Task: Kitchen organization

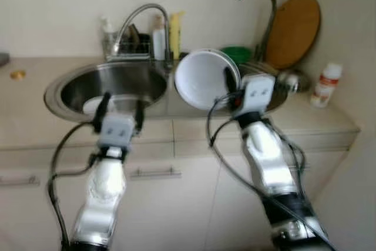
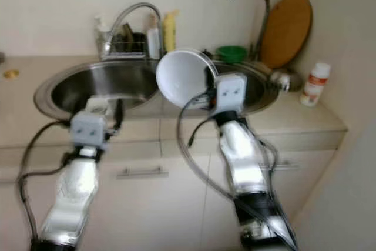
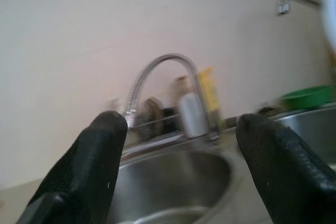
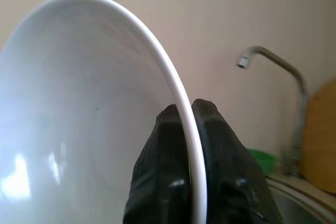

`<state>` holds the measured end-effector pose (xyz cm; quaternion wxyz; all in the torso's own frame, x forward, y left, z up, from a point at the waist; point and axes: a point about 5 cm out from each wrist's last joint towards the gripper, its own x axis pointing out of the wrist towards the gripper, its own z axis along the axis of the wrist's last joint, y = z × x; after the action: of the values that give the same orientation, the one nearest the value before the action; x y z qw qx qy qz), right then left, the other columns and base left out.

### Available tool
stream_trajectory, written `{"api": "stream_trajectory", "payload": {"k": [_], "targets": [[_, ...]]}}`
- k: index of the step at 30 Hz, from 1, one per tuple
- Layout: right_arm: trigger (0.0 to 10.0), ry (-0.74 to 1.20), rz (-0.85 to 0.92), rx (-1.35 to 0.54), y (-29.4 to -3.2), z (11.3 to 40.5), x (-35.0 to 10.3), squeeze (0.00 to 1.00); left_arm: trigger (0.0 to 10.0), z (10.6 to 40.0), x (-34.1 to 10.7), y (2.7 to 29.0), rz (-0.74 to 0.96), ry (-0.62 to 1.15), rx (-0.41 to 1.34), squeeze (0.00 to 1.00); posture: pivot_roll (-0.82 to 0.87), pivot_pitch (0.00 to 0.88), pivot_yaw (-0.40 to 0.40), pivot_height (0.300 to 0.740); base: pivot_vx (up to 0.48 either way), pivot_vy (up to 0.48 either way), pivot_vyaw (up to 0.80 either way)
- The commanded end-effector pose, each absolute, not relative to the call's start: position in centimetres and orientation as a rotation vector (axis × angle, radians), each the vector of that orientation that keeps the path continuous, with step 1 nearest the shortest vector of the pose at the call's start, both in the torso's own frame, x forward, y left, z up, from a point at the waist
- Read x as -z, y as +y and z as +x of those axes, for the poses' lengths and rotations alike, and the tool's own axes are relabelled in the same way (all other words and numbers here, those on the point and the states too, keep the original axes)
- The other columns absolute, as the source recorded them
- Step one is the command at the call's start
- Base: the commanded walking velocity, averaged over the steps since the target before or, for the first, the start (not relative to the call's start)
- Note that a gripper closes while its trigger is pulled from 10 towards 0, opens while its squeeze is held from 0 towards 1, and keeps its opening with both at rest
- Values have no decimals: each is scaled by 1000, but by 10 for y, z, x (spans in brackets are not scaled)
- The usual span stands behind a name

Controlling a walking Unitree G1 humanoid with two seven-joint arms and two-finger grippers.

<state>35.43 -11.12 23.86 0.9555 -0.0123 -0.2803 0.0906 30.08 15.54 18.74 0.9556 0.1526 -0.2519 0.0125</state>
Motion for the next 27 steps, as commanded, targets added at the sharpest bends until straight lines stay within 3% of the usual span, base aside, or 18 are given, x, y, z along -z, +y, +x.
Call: {"api": "stream_trajectory", "payload": {"k": [1, 14, 20, 21, 22, 23, 25, 26, 27], "targets": [[0, -591, -7, -176, -111, 355, -245, 0, 10000, 301, -194, 157, 320, -533, -26, 0, 23, 0, -31, 736, 345, 0, 0], [0, -499, -56, -183, -109, 372, -240, 0, 10000, 301, -195, 154, 312, -539, -19, 0, 29, 0, -34, 736, 338, 0, 0], [0, -285, -154, -128, -110, 403, -233, 0, 10000, 300, -195, 148, 317, -542, 14, 0, 39, 0, -29, 736, 0, 0, 0], [1059, -238, -215, -118, -109, 407, -230, 0, 10000, 300, -195, 147, 317, -541, 16, 0, 40, 0, -29, 736, 0, 0, 0], [2941, -217, -253, -115, -108, 409, -229, 0, 10000, 301, -194, 147, 317, -540, 18, 0, 44, 0, -29, 736, 0, 0, 0], [4157, -178, -346, -106, -106, 412, -225, 0, 10000, 301, -195, 146, 317, -540, 20, 0, 44, 0, -29, 736, 0, 0, 0], [5137, -131, -420, -87, -105, 414, -218, 0, 10000, 301, -195, 145, 318, -540, 25, 0, 51, 0, -31, 736, 0, 0, 0], [7176, -101, -429, -76, -106, 415, -214, 0, 10000, 301, -195, 145, 319, -541, 26, 0, 58, 0, -34, 736, 0, 0, 0], [7176, -88, -426, -72, -106, 415, -212, 0, 10000, 301, -195, 145, 319, -541, 27, 0, 58, 0, -34, 736, 0, 0, 0]]}}
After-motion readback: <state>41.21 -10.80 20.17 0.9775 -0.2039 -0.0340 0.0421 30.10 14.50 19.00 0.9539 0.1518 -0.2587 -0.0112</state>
